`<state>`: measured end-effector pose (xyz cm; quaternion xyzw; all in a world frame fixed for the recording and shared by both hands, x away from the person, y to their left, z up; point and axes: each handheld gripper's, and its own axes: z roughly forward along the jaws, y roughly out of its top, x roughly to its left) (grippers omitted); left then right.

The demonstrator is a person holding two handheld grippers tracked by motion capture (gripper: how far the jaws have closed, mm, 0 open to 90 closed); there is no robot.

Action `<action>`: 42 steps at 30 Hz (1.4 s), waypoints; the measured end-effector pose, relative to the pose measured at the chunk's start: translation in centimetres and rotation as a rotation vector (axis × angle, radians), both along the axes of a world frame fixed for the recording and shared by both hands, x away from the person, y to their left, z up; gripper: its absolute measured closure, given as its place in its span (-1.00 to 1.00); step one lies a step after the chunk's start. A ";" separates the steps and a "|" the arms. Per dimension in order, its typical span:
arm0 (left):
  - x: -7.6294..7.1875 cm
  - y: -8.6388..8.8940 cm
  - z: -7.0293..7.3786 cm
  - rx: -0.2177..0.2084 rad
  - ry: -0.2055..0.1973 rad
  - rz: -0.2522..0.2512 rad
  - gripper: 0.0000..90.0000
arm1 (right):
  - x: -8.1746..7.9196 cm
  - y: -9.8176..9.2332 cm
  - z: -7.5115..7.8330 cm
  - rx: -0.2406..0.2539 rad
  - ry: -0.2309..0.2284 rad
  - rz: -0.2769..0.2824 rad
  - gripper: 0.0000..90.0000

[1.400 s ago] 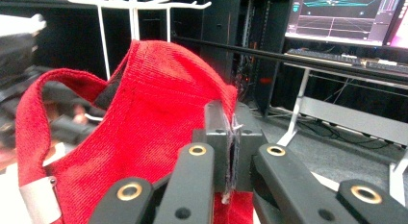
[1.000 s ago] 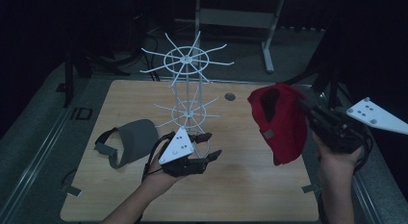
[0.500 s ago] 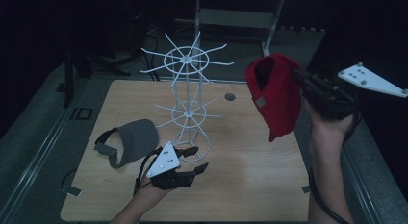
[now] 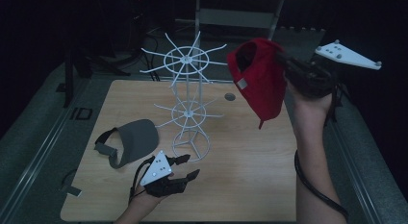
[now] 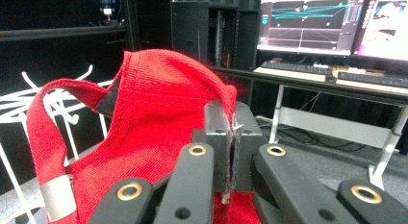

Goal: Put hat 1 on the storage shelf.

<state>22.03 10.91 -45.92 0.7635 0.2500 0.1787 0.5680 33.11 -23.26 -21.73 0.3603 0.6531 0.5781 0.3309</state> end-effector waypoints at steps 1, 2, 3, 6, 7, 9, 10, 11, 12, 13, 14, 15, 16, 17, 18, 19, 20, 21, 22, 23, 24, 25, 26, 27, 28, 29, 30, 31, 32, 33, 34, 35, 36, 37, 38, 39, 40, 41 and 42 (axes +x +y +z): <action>0.0 0.1 -0.1 0.000 0.001 0.003 0.01 | 0.1 0.2 -0.1 -0.002 0.004 0.003 0.95; 0.0 0.1 -0.1 0.000 0.007 0.004 0.01 | 0.2 0.4 -0.2 -0.009 0.007 0.006 0.95; 0.0 0.1 -0.2 0.012 0.004 0.003 0.01 | 0.2 0.6 -0.4 -0.011 0.009 0.009 0.95; -0.1 0.1 -0.2 0.014 0.000 0.004 0.01 | 0.3 1.0 -0.9 -0.020 0.016 0.016 0.95; -0.2 0.1 -0.2 0.014 -0.003 0.006 0.01 | 0.3 1.0 -1.0 -0.024 0.018 0.019 0.95; -0.3 0.2 -0.2 0.010 -0.005 0.008 0.01 | 0.3 1.1 -1.4 -0.029 0.021 0.026 0.95; -0.3 0.3 -0.2 0.009 -0.006 0.009 0.01 | 0.3 1.0 -1.6 -0.033 0.023 0.028 0.95; -0.3 0.3 -0.2 0.005 -0.003 0.012 0.01 | 0.3 1.0 -1.8 -0.033 0.026 0.029 0.95; -0.3 0.4 -0.3 0.005 -0.004 0.014 0.01 | 0.3 0.9 -2.0 -0.036 0.029 0.032 0.95; -0.3 0.4 -0.3 0.004 -0.004 0.017 0.01 | 0.4 0.9 -2.2 -0.039 0.033 0.032 0.95; -0.3 0.5 -0.3 0.001 -0.002 0.018 0.01 | 0.4 0.8 -2.5 -0.040 0.036 0.034 0.95; -0.3 0.6 -0.3 0.001 -0.003 0.022 0.01 | 0.4 0.7 -2.7 -0.039 0.040 0.038 0.95; -0.3 0.6 -0.3 -0.003 -0.003 0.024 0.01 | 0.4 0.6 -3.0 -0.037 0.042 0.045 0.95; -0.3 0.7 -0.2 -0.006 -0.001 0.026 0.01 | 0.4 0.5 -3.2 -0.036 0.042 0.048 0.95; -0.3 0.7 -0.2 -0.005 -0.002 0.028 0.01 | 0.3 0.5 -3.4 -0.039 0.044 0.051 0.95; -0.3 0.7 -0.2 -0.006 -0.003 0.028 0.01 | 0.2 0.5 -3.6 -0.042 0.046 0.055 0.95; -0.3 0.8 -0.2 -0.007 -0.003 0.027 0.01 | 0.2 0.5 -3.9 -0.044 0.047 0.060 0.95; -0.3 0.7 -0.2 -0.006 -0.003 0.028 0.01 | 0.1 0.5 -4.1 -0.047 0.049 0.063 0.95; -0.4 0.7 -0.2 -0.003 -0.004 0.029 0.01 | 0.1 0.4 -4.3 -0.050 0.050 0.068 0.95; -0.4 0.7 -0.3 -0.003 -0.004 0.029 0.01 | 0.1 0.4 -4.6 -0.049 0.054 0.079 0.95; -0.4 0.7 -0.3 -0.003 -0.004 0.028 0.01 | 0.1 0.5 -4.8 -0.052 0.055 0.082 0.95; -0.4 0.7 -0.4 -0.001 -0.003 0.028 0.01 | 0.0 0.5 -5.1 -0.054 0.057 0.083 0.95; -0.4 0.7 -0.4 0.002 -0.001 0.028 0.01 | 0.0 0.5 -5.3 -0.055 0.061 0.088 0.94; -0.4 0.7 -0.5 0.002 0.002 0.031 0.01 | 0.1 0.5 -5.5 -0.055 0.065 0.093 0.94; -0.4 0.8 -0.6 0.005 0.004 0.031 0.01 | 0.1 0.5 -5.7 -0.053 0.070 0.096 0.94; -0.4 0.8 -0.6 0.003 0.008 0.032 0.01 | 0.1 0.5 -5.9 -0.054 0.070 0.097 0.94; -0.4 0.9 -0.6 0.003 0.009 0.031 0.01 | 0.0 0.5 -6.1 -0.052 0.072 0.101 0.94; -0.4 0.9 -0.7 0.003 0.011 0.032 0.01 | 0.0 0.5 -6.2 -0.051 0.072 0.105 0.94; -0.4 1.0 -0.7 0.001 0.012 0.032 0.01 | 0.0 0.5 -6.3 -0.052 0.073 0.108 0.94; -0.4 1.0 -0.7 0.001 0.014 0.033 0.01 | -0.1 0.5 -6.4 -0.051 0.075 0.113 0.94; -0.4 1.0 -0.7 0.001 0.014 0.034 0.01 | -0.2 0.6 -6.6 -0.051 0.073 0.116 0.94; -0.4 1.1 -0.7 0.001 0.013 0.034 0.01 | -0.2 0.5 -6.6 -0.052 0.073 0.119 0.93; -0.4 1.2 -0.7 -0.001 0.014 0.034 0.01 | -0.3 0.5 -6.7 -0.049 0.073 0.125 0.92; -0.4 1.2 -0.7 0.000 0.013 0.035 0.01 | -0.3 0.5 -6.8 -0.046 0.075 0.129 0.91; -0.4 1.2 -0.6 0.001 0.013 0.034 0.01 | -0.3 0.4 -6.8 -0.040 0.075 0.134 0.90; -0.4 1.3 -0.6 0.003 0.012 0.034 0.01 | -0.3 0.3 -6.9 -0.039 0.075 0.134 0.88; -0.4 1.3 -0.6 0.005 0.009 0.035 0.01 | -0.3 0.2 -6.9 -0.039 0.077 0.135 0.84; -0.4 1.3 -0.6 0.005 0.009 0.035 0.01 | -0.3 0.2 -6.9 -0.039 0.077 0.135 0.84; -0.5 1.5 -0.5 0.006 0.008 0.040 0.01 | -0.3 0.1 -7.0 -0.039 0.077 0.140 0.82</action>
